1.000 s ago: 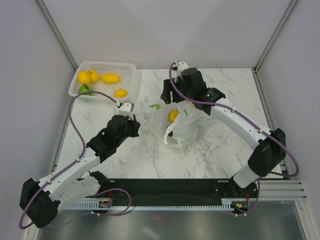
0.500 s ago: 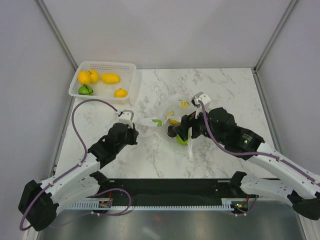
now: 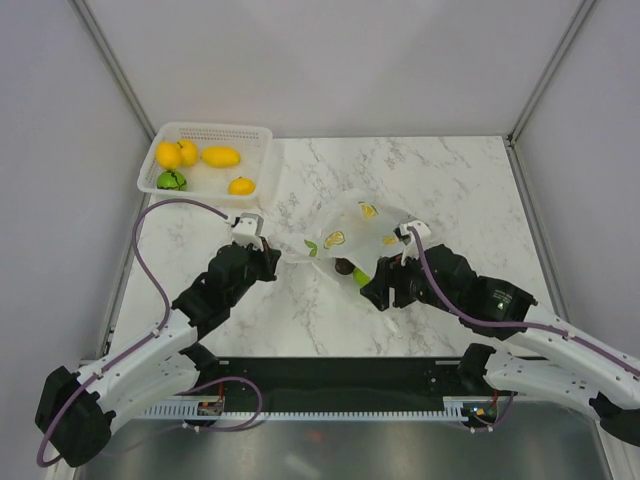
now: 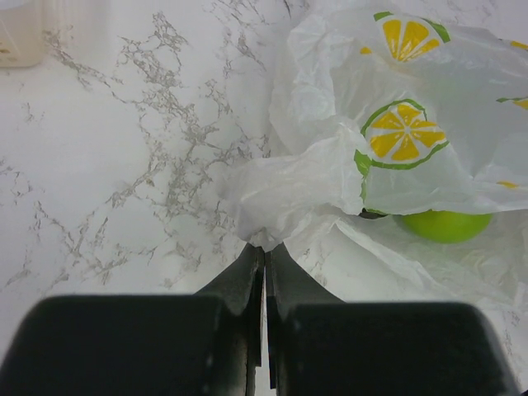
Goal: Place the fake fruits into the plastic bag and tie a complex knot
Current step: Adjust the plastic bag at the center of the board.
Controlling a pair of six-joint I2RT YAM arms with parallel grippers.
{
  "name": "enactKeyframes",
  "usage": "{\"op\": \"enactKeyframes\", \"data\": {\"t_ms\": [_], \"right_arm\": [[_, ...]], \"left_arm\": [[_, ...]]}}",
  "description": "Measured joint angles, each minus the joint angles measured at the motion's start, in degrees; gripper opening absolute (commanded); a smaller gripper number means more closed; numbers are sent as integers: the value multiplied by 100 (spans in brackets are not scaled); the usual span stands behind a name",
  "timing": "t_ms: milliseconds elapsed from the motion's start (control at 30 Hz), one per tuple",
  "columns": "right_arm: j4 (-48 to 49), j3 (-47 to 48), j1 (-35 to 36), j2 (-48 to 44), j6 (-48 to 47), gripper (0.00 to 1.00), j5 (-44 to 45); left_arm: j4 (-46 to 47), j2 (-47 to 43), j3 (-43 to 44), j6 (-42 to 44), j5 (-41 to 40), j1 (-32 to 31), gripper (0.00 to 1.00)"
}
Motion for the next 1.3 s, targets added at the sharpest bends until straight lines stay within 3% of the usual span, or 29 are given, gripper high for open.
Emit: {"op": "enactKeyframes", "data": {"t_ms": [500, 733, 1067, 1100, 1167, 1200, 1267, 1300], "right_arm": [[-1287, 186, 61, -201, 149, 77, 291], [-1429, 186, 61, -339, 74, 64, 133], [-1016, 0, 87, -247, -7, 62, -820], [-1003, 0, 87, -232, -15, 59, -866], [-984, 0, 87, -190, -35, 41, -901], [-977, 0, 87, -173, -50, 27, -901], [-970, 0, 87, -138, -63, 14, -870], [-966, 0, 87, -122, -48, 0, -820]], "left_arm": [[0, -22, 0, 2, -24, 0, 4], [0, -22, 0, 2, -35, 0, 4], [0, -15, 0, 2, -37, 0, 4], [-2, -15, 0, 2, -37, 0, 4], [0, -15, 0, 2, -37, 0, 4], [-2, -15, 0, 2, -37, 0, 4], [-2, -17, 0, 2, -37, 0, 4], [-2, -24, 0, 2, -37, 0, 4]]}}
